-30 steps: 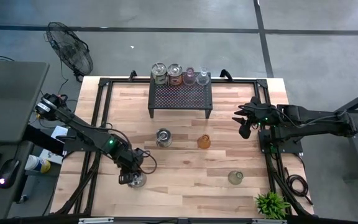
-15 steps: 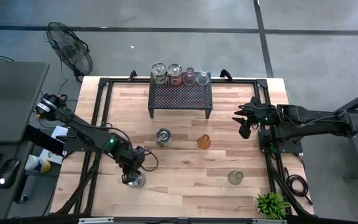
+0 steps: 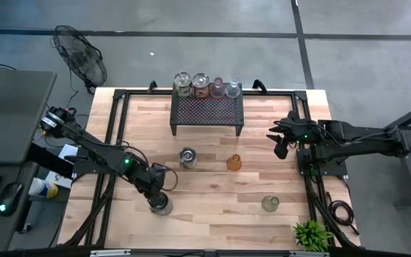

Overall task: Pick & Place candle stick holders
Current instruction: Put the silver scented candle can on the shelf

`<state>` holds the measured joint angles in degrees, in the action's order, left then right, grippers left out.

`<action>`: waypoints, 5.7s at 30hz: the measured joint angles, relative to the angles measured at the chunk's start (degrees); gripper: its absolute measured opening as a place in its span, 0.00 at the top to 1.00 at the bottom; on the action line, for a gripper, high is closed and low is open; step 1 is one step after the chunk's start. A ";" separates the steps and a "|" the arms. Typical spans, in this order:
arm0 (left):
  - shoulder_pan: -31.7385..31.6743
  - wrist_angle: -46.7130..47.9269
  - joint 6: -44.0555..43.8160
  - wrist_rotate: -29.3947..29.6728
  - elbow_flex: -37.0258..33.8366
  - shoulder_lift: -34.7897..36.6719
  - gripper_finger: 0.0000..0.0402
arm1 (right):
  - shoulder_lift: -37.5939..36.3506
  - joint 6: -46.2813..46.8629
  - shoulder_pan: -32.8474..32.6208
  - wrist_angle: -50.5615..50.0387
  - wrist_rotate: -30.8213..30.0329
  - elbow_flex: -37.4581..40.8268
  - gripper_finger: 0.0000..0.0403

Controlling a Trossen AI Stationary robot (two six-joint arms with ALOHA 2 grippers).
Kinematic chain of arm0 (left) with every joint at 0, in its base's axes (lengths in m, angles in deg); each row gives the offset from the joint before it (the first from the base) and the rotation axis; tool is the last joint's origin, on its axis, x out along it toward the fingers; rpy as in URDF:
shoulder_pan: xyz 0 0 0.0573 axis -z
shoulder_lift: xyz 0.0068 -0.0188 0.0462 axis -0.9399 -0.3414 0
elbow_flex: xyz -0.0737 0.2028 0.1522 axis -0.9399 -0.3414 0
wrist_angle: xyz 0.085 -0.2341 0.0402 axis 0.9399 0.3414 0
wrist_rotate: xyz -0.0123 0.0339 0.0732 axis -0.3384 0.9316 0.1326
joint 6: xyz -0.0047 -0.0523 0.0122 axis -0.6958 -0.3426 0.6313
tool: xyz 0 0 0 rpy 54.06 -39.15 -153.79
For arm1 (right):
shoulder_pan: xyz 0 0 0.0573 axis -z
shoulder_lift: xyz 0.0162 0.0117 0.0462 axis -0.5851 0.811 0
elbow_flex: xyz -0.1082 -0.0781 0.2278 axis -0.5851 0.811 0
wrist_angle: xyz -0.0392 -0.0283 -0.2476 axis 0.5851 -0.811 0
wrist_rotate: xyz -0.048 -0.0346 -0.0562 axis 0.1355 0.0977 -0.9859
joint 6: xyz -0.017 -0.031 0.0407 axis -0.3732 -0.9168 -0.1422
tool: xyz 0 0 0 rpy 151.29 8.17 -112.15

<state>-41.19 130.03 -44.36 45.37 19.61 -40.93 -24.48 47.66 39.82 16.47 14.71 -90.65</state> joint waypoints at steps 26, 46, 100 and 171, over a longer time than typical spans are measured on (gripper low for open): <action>-7.12 5.93 -3.53 4.55 10.89 1.63 1.00 | 0.02 -0.04 0.02 0.02 -0.43 0.00 0.71; -30.52 22.23 15.33 3.09 28.98 1.70 1.00 | 0.02 -0.04 0.02 0.02 -0.43 0.00 0.71; -64.50 41.52 60.37 0.41 64.19 -24.22 1.00 | 0.02 0.24 0.00 0.00 -1.55 -0.02 0.71; -62.16 31.16 55.13 -2.64 72.54 -36.18 1.00 | 0.03 0.15 0.00 -0.04 -2.84 -0.02 0.71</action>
<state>-103.36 161.19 10.77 42.73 92.15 -77.11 -24.44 47.82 39.82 16.43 11.87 -90.67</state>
